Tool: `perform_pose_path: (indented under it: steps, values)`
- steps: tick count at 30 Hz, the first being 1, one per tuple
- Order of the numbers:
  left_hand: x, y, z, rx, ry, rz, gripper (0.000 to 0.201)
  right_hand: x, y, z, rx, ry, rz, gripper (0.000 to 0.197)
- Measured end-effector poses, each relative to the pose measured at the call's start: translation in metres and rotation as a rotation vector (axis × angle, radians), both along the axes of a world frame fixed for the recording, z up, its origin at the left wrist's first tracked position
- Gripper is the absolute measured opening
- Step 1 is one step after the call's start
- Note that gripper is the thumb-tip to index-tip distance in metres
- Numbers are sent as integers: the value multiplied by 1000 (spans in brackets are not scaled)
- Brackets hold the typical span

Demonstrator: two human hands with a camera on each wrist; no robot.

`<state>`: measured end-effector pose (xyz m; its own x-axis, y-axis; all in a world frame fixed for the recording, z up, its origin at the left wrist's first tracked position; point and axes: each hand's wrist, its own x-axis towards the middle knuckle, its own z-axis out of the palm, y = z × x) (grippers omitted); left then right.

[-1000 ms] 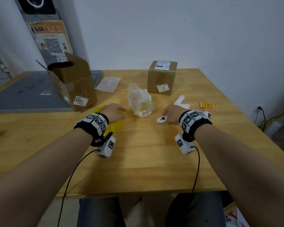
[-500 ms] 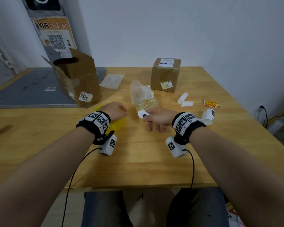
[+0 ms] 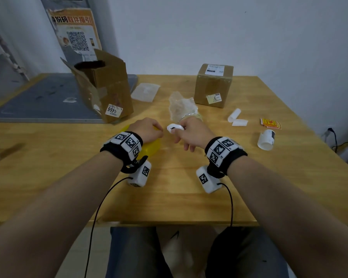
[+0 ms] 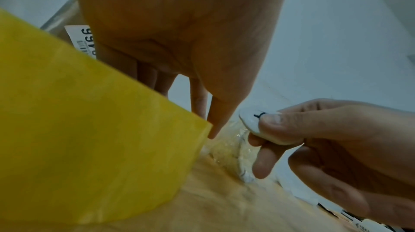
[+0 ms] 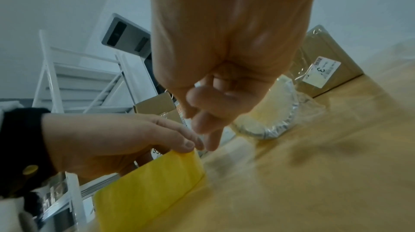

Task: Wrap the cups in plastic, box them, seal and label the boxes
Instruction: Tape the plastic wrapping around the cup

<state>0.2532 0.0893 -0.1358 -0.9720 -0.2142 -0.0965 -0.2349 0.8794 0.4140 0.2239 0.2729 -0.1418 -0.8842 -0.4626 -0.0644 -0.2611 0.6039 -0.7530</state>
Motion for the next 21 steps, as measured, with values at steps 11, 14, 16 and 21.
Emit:
perform_pose_path:
  steps: [11, 14, 16, 21]
  values:
    - [1, 0, 0, 13, 31, 7, 14, -5, -11, -2, 187, 163, -54, 37]
    - [2, 0, 0, 23, 33, 4, 16, -7, -17, -1, 260, 239, -57, 42]
    - [2, -1, 0, 28, 37, -1, 17, -9, -23, -1, 292, 265, -65, 42]
    - [3, -2, 0, 27, 33, -7, 21, -13, -33, 0, 310, 310, -66, 44]
